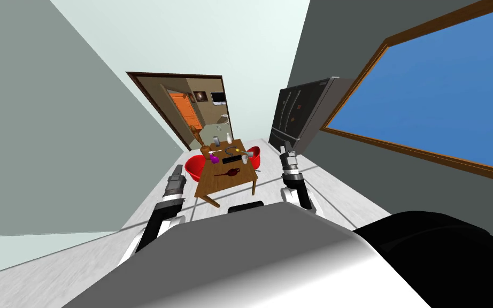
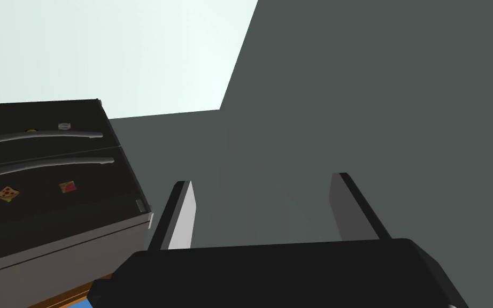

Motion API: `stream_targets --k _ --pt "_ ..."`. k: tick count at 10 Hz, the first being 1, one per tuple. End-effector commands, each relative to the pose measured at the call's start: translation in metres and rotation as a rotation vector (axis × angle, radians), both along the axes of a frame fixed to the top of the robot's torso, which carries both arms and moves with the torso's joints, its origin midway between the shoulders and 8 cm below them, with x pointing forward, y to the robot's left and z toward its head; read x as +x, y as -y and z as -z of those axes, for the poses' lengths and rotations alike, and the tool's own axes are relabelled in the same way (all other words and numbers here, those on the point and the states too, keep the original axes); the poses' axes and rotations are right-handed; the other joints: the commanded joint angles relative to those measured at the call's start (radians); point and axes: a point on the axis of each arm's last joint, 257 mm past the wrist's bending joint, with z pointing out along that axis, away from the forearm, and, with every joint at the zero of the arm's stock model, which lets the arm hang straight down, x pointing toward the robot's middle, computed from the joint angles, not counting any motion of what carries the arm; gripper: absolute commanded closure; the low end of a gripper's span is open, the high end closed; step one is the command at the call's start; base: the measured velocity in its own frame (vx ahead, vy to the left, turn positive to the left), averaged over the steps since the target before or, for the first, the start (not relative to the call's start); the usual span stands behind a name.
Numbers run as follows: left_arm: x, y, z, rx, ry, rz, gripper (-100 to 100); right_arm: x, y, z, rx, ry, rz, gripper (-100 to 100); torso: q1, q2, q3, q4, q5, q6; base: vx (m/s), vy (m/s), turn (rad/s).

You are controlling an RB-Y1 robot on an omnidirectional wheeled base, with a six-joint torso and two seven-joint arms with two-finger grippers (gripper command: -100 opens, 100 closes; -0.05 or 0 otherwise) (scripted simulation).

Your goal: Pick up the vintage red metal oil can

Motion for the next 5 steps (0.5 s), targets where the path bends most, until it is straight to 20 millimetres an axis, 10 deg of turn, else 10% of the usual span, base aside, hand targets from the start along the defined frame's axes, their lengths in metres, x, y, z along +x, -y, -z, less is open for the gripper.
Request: stream_targets --k 1,5 --pt "-0.003 -0.028 0.027 0.014 -0.089 -0.038 -100 0.0 0.0 0.0 0.0 0.0 0.0 0 0.0 0.0 0.0 0.0 0.0 0.0 -0.003 -0.049 -0.132" --pt "-0.012 -0.083 0.068 0.032 -0.238 -0.118 -100 0.0 0.0 0.0 0.0 0.0 0.0 0 -0.001 0.0 0.0 0.0 0.0 0.0 -0.007 -0.055 -0.153"
